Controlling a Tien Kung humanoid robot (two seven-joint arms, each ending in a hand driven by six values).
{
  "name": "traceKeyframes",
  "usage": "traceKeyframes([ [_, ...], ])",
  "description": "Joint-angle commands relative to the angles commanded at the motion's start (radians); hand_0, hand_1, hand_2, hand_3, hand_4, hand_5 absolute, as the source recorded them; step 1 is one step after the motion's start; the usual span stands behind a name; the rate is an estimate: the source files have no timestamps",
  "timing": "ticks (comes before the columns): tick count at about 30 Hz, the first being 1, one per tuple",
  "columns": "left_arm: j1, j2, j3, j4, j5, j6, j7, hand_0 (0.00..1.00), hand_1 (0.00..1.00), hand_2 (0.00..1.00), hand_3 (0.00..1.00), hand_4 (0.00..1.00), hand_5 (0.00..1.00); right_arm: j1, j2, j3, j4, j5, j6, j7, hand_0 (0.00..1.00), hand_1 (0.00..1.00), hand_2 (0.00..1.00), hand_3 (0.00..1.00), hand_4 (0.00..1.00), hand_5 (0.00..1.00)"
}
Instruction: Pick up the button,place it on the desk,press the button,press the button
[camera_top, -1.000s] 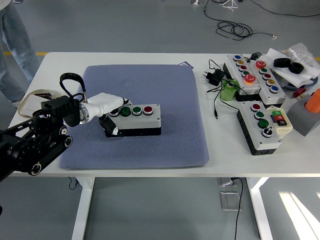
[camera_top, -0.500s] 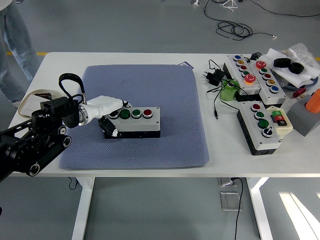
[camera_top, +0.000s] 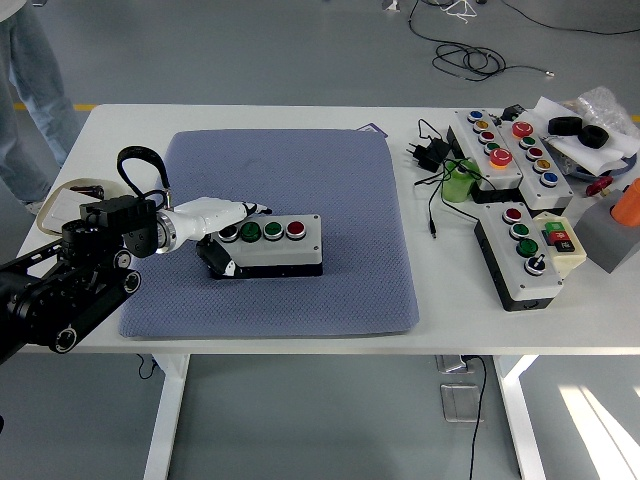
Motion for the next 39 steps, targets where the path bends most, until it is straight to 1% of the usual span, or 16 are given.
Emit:
traceKeyframes([
  [3,0.000,0.001,-0.006,-0.003,-0.005,-0.014,-0.001,0.907,0.983,0.998,0.998,0.995,0.359,-0.001,0.000,-0.001,0.000,0.001,0.000,0.000,0.787,0.797,0.817,0.751,0.412,0.479],
  [4,0.001,0.002,-0.010,-0.005,-0.016,-0.020,-0.003,0.931,0.998,0.998,0.998,0.998,0.403,-0.002,0.000,-0.001,0.000,0.002,0.000,0.000,0.787,0.797,0.817,0.751,0.412,0.479],
  [5,0.002,0.002,-0.012,-0.006,-0.020,-0.023,-0.004,0.931,0.998,0.998,0.998,0.998,0.403,-0.002,0.000,0.000,0.000,0.002,0.000,0.000,0.787,0.797,0.817,0.751,0.412,0.479],
  [10,0.007,0.004,-0.027,-0.015,-0.025,-0.017,-0.006,0.931,0.998,0.998,0.998,0.998,0.403,-0.005,0.000,0.000,0.000,0.000,0.000,-0.001,0.787,0.797,0.817,0.751,0.412,0.479],
  [11,0.009,0.004,-0.030,-0.018,-0.024,-0.016,-0.005,0.937,0.998,0.998,0.998,0.998,0.441,-0.006,0.000,0.001,0.000,-0.001,0.000,-0.002,0.787,0.797,0.817,0.751,0.412,0.479],
  [17,0.021,0.010,-0.064,-0.044,-0.020,-0.023,0.001,0.937,0.998,0.998,0.998,0.998,0.464,-0.009,0.000,0.001,0.000,-0.002,0.000,-0.003,0.787,0.797,0.817,0.751,0.412,0.479],
  [24,0.031,0.019,-0.108,-0.096,-0.006,-0.029,0.010,0.938,0.998,0.998,0.998,0.998,0.471,-0.010,0.001,0.001,0.000,-0.002,0.000,-0.002,0.787,0.797,0.817,0.751,0.412,0.479],
  [27,0.033,0.020,-0.115,-0.105,0.000,-0.032,0.012,0.938,0.998,0.998,0.998,0.998,0.471,-0.010,0.001,0.001,0.000,-0.001,0.000,-0.002,0.787,0.797,0.817,0.751,0.412,0.479],
  [28,0.041,0.022,-0.138,-0.133,0.024,-0.031,0.010,0.938,0.998,0.998,0.998,0.998,0.471,-0.009,0.001,-0.001,0.000,0.000,0.000,-0.001,0.787,0.797,0.817,0.751,0.412,0.479],
  [29,0.043,0.023,-0.144,-0.141,0.030,-0.031,0.009,0.936,0.998,0.998,0.998,0.998,0.485,-0.009,0.001,-0.001,0.000,0.001,0.000,-0.001,0.787,0.797,0.817,0.751,0.412,0.479],
  [31,0.059,0.026,-0.173,-0.193,0.062,-0.016,0.026,0.936,0.998,0.998,0.998,0.998,0.485,-0.008,0.001,0.000,0.000,0.000,0.001,-0.001,0.787,0.797,0.817,0.751,0.412,0.479],
  [33,0.079,0.028,-0.211,-0.261,0.098,-0.008,0.048,0.936,0.998,0.998,0.998,0.998,0.485,-0.007,0.001,0.000,0.000,-0.001,0.001,-0.001,0.787,0.797,0.817,0.751,0.412,0.479],
  [34,0.082,0.028,-0.217,-0.278,0.101,-0.008,0.051,0.936,0.998,0.998,0.998,0.998,0.485,-0.007,0.001,0.000,0.000,-0.001,0.001,-0.001,0.787,0.797,0.817,0.751,0.412,0.479],
  [35,0.093,0.029,-0.232,-0.304,0.106,0.001,0.060,0.853,0.887,0.964,0.998,0.901,0.560,-0.007,0.000,0.001,0.000,-0.001,0.001,-0.001,0.787,0.797,0.817,0.751,0.412,0.479],
  [37,0.115,0.034,-0.263,-0.371,0.128,0.017,0.083,0.853,0.887,0.964,0.998,0.901,0.560,-0.007,0.001,0.000,0.000,0.002,0.001,0.000,0.787,0.797,0.817,0.751,0.412,0.479],
  [39,0.125,0.038,-0.274,-0.414,0.146,0.021,0.094,0.853,0.887,0.964,0.998,0.901,0.560,-0.007,0.000,0.000,0.000,0.001,0.002,0.000,0.787,0.797,0.817,0.751,0.412,0.479],
])
